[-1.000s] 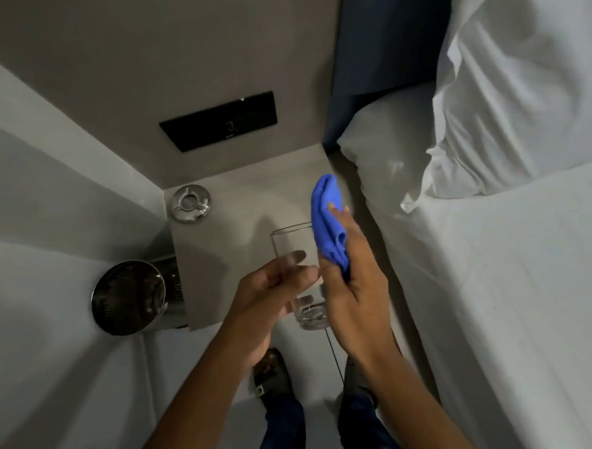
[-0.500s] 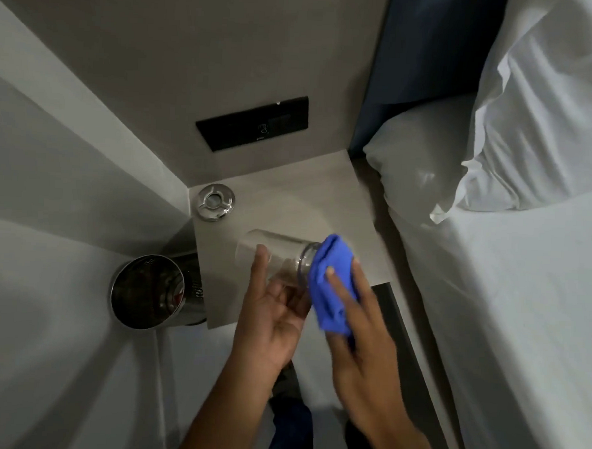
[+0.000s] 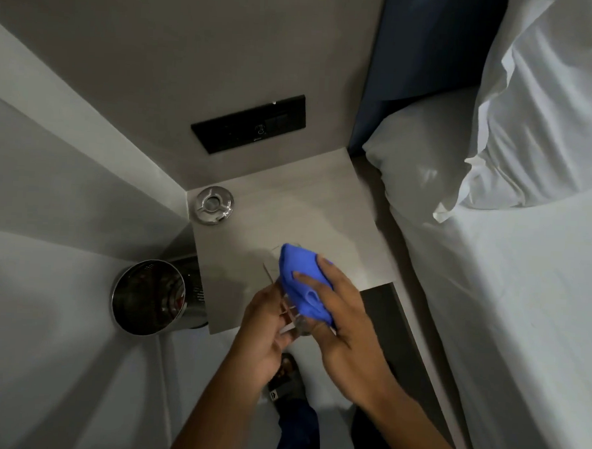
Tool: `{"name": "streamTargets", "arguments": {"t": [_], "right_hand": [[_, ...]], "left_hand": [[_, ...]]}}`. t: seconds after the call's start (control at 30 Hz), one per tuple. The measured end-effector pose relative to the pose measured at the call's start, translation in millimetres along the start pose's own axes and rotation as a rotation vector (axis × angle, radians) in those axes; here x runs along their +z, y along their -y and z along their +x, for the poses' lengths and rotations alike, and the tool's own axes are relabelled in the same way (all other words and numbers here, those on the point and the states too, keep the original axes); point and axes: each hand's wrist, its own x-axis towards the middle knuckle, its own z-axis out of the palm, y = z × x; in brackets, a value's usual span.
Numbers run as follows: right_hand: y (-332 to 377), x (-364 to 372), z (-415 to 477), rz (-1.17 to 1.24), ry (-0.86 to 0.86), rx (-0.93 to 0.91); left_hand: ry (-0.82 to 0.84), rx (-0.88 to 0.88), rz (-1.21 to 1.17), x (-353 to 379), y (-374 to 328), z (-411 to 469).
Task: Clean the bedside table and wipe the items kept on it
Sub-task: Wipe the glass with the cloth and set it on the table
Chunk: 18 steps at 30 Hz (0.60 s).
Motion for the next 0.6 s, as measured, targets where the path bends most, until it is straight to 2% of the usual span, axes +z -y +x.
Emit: {"name": "streamTargets", "arguments": {"t": [0.13, 0.3, 0.4, 0.47, 0.6], "right_hand": [[-15, 2, -4, 0.218, -0.137, 0.23], [-24, -25, 21, 0.323, -0.368, 0.397], [-31, -44, 36, 0.327, -0.376, 0.394], [-37, -57, 42, 0.338, -0.389, 0.382], [-48, -77, 39, 0.366, -0.444, 0.374]], "left_hand": [[-0.123, -0.158, -0.051, 14, -2, 36], [-0.124, -0.158, 0.105, 39, -38, 90], [-0.116, 0.006, 0.338, 59, -71, 134], [-0.141, 0.183, 0.619, 73, -93, 168], [-0.26, 0.452, 1.024, 100, -128, 220]]}}
